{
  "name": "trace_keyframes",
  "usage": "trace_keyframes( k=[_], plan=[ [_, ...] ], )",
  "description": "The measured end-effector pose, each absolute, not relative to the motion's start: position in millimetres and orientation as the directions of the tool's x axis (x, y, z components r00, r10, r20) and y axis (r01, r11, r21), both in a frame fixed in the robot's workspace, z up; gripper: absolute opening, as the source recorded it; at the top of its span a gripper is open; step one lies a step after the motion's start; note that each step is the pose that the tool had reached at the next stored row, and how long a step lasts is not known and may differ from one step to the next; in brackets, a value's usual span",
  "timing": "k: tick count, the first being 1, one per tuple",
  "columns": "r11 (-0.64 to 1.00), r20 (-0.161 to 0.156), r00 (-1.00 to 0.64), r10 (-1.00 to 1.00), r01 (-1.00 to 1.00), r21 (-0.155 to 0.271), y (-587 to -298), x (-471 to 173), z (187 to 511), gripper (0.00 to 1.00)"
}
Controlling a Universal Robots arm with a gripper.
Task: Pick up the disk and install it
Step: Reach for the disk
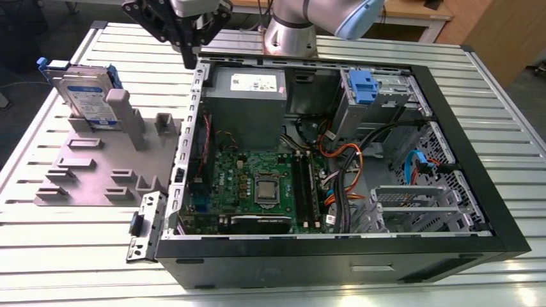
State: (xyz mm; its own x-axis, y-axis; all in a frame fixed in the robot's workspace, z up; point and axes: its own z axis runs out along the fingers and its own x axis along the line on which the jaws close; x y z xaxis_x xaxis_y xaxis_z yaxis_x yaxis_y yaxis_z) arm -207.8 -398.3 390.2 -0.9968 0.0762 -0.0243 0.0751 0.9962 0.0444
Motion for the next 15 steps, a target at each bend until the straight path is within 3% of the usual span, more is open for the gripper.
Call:
trace_keyframes(
  k=[15],
  plan=[
    [0.996,-0.024,-0.997,0.076,0.075,0.044,-398.2,-215.8,390.1,0.11]
  ],
)
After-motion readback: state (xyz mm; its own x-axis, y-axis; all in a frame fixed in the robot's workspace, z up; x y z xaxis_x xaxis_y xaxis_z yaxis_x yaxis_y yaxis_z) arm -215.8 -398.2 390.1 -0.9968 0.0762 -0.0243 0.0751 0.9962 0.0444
